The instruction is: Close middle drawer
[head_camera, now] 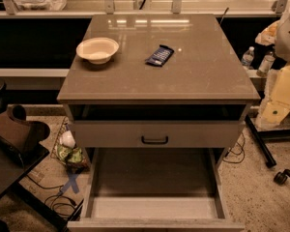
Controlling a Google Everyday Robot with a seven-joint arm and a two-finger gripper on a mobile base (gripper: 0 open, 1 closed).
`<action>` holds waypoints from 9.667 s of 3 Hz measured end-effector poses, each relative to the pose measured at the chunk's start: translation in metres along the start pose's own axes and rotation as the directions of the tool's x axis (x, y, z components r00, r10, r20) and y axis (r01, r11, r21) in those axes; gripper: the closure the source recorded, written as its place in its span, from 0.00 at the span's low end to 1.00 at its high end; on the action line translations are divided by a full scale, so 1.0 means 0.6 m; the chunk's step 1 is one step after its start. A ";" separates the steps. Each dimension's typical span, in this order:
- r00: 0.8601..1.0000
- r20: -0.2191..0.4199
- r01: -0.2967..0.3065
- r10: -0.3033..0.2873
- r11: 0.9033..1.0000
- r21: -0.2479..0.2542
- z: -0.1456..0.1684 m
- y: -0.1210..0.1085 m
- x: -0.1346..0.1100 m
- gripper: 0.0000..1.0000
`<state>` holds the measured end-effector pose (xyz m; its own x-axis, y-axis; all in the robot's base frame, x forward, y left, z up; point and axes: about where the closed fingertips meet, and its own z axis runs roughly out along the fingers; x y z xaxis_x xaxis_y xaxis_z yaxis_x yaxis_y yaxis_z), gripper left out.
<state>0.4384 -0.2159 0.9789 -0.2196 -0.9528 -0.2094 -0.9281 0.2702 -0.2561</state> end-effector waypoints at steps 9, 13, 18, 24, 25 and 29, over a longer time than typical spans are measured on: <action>0.927 0.359 -0.125 0.109 0.992 0.020 0.499 0.311 0.198 0.25; 0.891 0.417 -0.136 0.180 0.982 -0.131 0.700 0.476 0.321 1.00; 0.762 0.638 -0.008 0.110 0.987 -0.161 0.906 0.393 0.239 1.00; 0.663 0.738 0.207 -0.126 0.978 -0.019 0.958 0.225 0.080 1.00; 0.647 0.751 0.219 -0.132 0.976 -0.018 0.978 0.209 0.063 1.00; 0.586 0.796 0.243 -0.152 0.970 0.006 1.030 0.153 -0.020 1.00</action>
Offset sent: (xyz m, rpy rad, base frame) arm -0.0090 0.0183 -0.0978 0.1281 -0.1196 0.0377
